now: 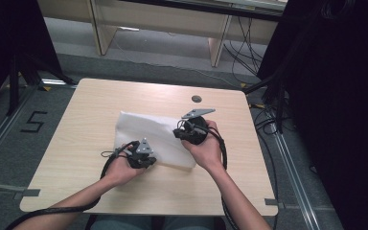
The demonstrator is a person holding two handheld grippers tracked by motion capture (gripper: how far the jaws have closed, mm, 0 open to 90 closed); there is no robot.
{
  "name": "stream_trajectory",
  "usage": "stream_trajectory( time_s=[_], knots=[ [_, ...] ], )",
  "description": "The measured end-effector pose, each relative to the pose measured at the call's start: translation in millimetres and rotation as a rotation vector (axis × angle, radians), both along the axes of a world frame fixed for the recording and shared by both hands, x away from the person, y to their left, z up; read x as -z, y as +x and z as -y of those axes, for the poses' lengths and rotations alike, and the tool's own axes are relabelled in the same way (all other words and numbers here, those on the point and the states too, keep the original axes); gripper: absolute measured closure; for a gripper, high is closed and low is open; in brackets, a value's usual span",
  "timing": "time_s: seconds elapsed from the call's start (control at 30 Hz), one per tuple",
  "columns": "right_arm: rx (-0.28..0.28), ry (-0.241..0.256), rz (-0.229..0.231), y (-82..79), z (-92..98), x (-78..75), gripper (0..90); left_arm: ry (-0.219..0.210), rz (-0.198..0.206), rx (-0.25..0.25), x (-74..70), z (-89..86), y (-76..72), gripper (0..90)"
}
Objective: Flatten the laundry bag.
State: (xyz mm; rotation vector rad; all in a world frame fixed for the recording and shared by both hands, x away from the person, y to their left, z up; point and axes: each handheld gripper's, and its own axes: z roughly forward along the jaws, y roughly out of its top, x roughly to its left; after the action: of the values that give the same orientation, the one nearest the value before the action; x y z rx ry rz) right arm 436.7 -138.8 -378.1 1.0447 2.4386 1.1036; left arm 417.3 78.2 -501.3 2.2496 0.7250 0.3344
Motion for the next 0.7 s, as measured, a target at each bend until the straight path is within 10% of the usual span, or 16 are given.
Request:
stream_trajectory(
  time_s=[0.7],
  knots=[
    [-0.046, -0.029, -0.026, -10.1, -3.7, 6.4, 88.7, -0.013, -0.039, -0.045, -8.3, -40.9, -0.4, 88.8]
  ],
)
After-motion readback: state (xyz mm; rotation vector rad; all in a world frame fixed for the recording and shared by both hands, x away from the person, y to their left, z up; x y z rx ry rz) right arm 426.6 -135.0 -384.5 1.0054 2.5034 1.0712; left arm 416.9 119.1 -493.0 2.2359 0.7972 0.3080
